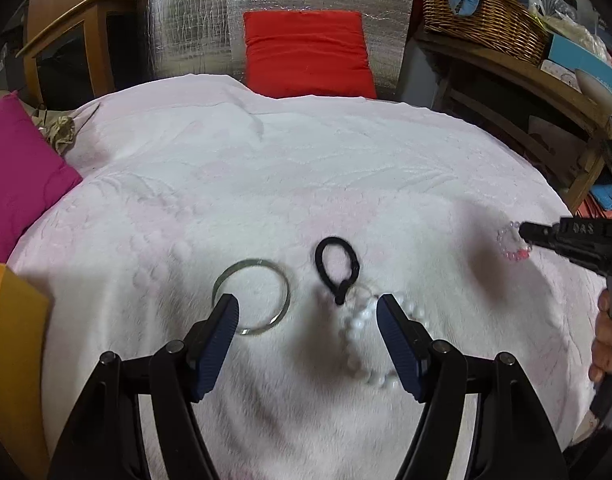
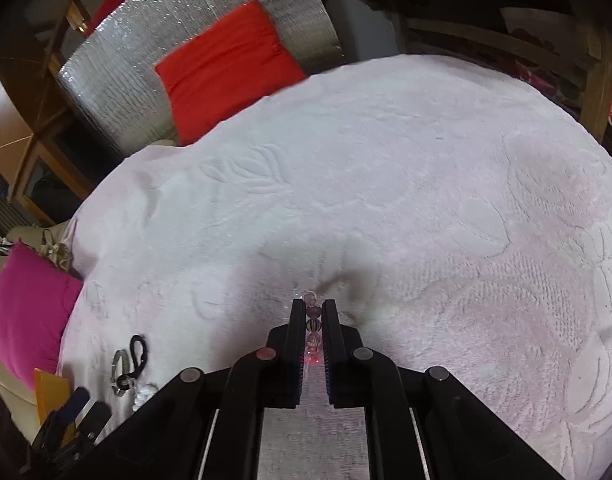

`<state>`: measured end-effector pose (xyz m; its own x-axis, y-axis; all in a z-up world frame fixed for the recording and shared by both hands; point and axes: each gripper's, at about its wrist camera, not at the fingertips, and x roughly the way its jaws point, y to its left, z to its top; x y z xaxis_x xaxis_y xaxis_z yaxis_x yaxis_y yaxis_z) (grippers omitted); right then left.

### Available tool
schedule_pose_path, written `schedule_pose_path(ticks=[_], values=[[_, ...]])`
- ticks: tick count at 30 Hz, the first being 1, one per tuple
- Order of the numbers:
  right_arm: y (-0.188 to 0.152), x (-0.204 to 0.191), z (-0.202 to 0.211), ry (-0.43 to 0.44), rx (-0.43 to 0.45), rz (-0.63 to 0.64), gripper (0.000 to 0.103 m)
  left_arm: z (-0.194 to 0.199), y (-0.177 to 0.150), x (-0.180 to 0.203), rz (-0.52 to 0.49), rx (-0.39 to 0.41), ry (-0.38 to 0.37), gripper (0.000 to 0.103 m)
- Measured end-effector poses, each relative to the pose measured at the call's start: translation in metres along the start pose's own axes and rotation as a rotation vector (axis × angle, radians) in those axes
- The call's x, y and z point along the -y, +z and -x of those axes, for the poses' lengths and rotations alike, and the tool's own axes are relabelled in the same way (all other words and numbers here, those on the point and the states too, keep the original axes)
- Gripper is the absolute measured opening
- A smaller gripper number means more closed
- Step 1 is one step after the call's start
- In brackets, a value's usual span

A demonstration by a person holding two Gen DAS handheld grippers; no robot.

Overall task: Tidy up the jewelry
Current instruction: 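Grasp the pink crystal bracelet with the right gripper while the left grasps the black hair tie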

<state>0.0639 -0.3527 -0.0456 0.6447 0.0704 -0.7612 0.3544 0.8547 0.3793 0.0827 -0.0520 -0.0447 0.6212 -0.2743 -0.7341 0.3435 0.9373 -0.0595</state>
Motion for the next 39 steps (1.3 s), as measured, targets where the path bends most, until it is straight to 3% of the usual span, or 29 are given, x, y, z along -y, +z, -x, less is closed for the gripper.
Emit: schedule_pose_path(ticks=[3, 8, 15, 17, 21, 29, 39], values=[[-0.002, 0.0, -0.005, -0.001, -0.031, -0.008, 0.009, -0.007, 0.006, 0.0, 0.032, -0.002, -0.034, 0.071], [-0.004, 0.001, -0.006, 0.0, -0.043, -0.009, 0.009, -0.02, 0.012, -0.001, 0.064, -0.043, -0.088, 0.044], [-0.006, -0.003, -0.014, -0.003, -0.062, 0.004, 0.009, -0.031, 0.013, 0.002, 0.057, -0.072, -0.114, 0.041], [-0.007, -0.004, -0.014, 0.001, -0.061, 0.008, 0.009, -0.035, 0.013, 0.002, 0.061, -0.084, -0.135, 0.023], [-0.007, -0.005, -0.013, 0.001, -0.058, 0.011, 0.009, -0.039, 0.012, 0.005, 0.053, -0.095, -0.157, 0.01], [-0.008, -0.009, -0.009, 0.016, -0.041, 0.013, 0.009, -0.026, 0.012, 0.001, 0.05, -0.052, -0.158, 0.005], [-0.002, -0.007, 0.009, 0.129, 0.002, -0.027, 0.009, 0.003, 0.017, -0.007, 0.066, 0.02, -0.191, 0.005]])
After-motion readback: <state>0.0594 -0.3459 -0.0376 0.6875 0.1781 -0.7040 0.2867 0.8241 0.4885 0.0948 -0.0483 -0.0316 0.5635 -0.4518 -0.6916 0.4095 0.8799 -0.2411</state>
